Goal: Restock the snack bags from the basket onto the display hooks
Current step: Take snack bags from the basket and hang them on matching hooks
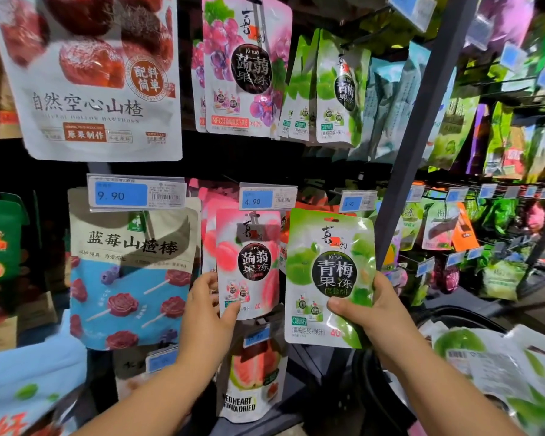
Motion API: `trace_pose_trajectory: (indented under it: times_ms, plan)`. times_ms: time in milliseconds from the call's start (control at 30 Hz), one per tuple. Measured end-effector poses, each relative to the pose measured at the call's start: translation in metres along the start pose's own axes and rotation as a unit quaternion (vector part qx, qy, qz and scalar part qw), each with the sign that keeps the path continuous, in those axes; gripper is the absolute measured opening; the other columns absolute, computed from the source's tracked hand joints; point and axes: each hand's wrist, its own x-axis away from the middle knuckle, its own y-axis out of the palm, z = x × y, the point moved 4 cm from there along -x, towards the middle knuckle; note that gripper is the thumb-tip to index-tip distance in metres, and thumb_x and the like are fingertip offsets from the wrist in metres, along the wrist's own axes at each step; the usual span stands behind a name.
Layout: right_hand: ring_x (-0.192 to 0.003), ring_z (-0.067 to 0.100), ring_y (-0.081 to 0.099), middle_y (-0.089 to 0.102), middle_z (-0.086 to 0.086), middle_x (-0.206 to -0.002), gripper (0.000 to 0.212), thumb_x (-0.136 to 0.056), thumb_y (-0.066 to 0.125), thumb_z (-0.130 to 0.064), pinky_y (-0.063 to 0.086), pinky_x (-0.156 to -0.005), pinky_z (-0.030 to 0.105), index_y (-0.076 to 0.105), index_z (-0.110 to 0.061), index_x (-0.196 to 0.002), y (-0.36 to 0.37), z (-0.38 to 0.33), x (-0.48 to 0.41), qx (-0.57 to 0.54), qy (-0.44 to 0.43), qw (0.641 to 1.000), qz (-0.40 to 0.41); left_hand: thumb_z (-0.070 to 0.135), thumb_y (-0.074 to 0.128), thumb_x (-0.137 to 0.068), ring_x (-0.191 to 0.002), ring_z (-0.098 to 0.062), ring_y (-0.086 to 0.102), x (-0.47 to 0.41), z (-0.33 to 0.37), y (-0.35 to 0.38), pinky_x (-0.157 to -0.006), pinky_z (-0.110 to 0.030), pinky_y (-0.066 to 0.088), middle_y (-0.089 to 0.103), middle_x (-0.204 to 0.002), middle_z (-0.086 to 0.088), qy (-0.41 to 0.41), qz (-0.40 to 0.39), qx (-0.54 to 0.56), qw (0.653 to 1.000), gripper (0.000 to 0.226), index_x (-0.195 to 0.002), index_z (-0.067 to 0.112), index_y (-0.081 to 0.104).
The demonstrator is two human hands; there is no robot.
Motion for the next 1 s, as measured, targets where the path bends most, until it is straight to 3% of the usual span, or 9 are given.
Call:
trace_pose_trajectory:
  times_ms: [133,233,300,467,600,667,800,900,1000]
  plan:
    - [-0.099,0.019,0.072,0.074,-0.001,-0.111,0.064,-0.068,0.089,-0.009,0.055,-0.091,0.04,0.056,-0.025,-0.12,0.001,-0.003,0.0,0.0,-0.011,1.0,0.016,0.022,0.075,-0.085,-0.129,-0.004,0.03,0.018,0.027,-0.001,-0.11,-0.016,0.021,0.037,-0.141,0.005,0.125,0.021,-0.077,0.989,0.057,-0.135,0.017,0.049]
    - [-0.099,0.018,0.072,0.073,0.0,-0.112,0.063,-0.071,0.085,-0.005,0.057,-0.082,0.032,0.055,-0.021,-0.124,0.004,-0.005,0.0,-0.02,-0.016,1.0,0.01,0.026,0.073,-0.086,-0.113,-0.003,0.05,0.023,0.052,0.007,-0.088,0.002,0.033,0.053,-0.122,0.018,0.122,-0.051,-0.011,0.991,0.035,-0.116,0.032,0.056]
    - [-0.098,0.018,0.072,0.073,0.002,-0.112,0.064,-0.071,0.086,-0.006,0.057,-0.078,0.029,0.054,-0.019,-0.125,0.007,-0.006,0.0,-0.037,-0.022,0.999,0.011,0.027,0.071,-0.088,-0.102,-0.002,0.062,0.025,0.066,0.019,-0.079,-0.002,0.043,0.064,-0.11,0.017,0.062,-0.14,0.085,0.985,0.024,-0.106,0.034,0.058]
    - [-0.105,0.021,0.07,0.072,0.002,-0.114,0.058,-0.071,0.082,-0.025,0.055,-0.092,0.043,0.055,-0.021,-0.122,0.012,-0.014,0.002,-0.057,-0.05,0.997,0.022,0.034,0.07,-0.088,-0.111,-0.017,0.067,0.032,0.092,0.051,-0.097,-0.031,0.052,0.073,-0.116,0.005,-0.022,-0.318,0.239,0.917,0.022,-0.109,0.038,0.069]
    - [-0.11,0.019,0.068,0.069,-0.001,-0.12,0.039,-0.09,0.07,-0.017,0.053,-0.098,0.045,0.054,-0.024,-0.124,0.008,-0.022,0.003,-0.063,-0.073,0.995,0.038,0.004,0.07,-0.087,-0.103,-0.024,0.071,0.029,0.104,0.06,-0.09,-0.034,0.056,0.075,-0.108,-0.006,-0.09,-0.32,0.316,0.888,0.023,-0.094,0.025,0.076]
    - [-0.11,0.018,0.067,0.069,-0.002,-0.12,0.034,-0.093,0.067,-0.017,0.052,-0.099,0.046,0.053,-0.026,-0.122,0.005,-0.026,0.004,-0.057,-0.081,0.994,0.048,0.004,0.071,-0.086,-0.104,-0.026,0.071,0.024,0.106,0.063,-0.094,-0.039,0.055,0.075,-0.107,-0.007,-0.101,-0.32,0.307,0.891,0.021,-0.1,0.02,0.072]
    - [-0.108,0.01,0.066,0.069,-0.009,-0.116,0.032,-0.093,0.068,-0.02,0.051,-0.099,0.042,0.054,-0.032,-0.118,0.003,-0.033,0.007,-0.024,-0.103,0.992,0.062,0.0,0.071,-0.084,-0.092,-0.018,0.073,0.018,0.114,0.064,-0.079,-0.025,0.058,0.076,-0.105,-0.008,-0.099,-0.323,0.298,0.893,0.028,-0.11,0.009,0.069]
    - [-0.105,0.006,0.067,0.07,-0.013,-0.112,0.034,-0.09,0.071,-0.019,0.052,-0.093,0.032,0.056,-0.032,-0.119,0.003,-0.039,0.01,-0.02,-0.12,0.99,0.067,0.001,0.072,-0.083,-0.103,-0.025,0.071,0.015,0.118,0.066,-0.091,-0.032,0.055,0.075,-0.108,-0.011,-0.09,-0.321,0.313,0.889,0.032,-0.115,0.006,0.068]
    - [-0.103,0.006,0.068,0.072,-0.012,-0.111,0.038,-0.088,0.073,-0.017,0.054,-0.09,0.03,0.058,-0.029,-0.121,0.001,-0.045,0.008,-0.032,-0.125,0.988,0.08,0.001,0.072,-0.083,-0.095,-0.021,0.073,0.013,0.123,0.067,-0.077,-0.026,0.057,0.076,-0.102,-0.007,-0.068,-0.3,0.321,0.896,0.028,-0.11,0.01,0.07]
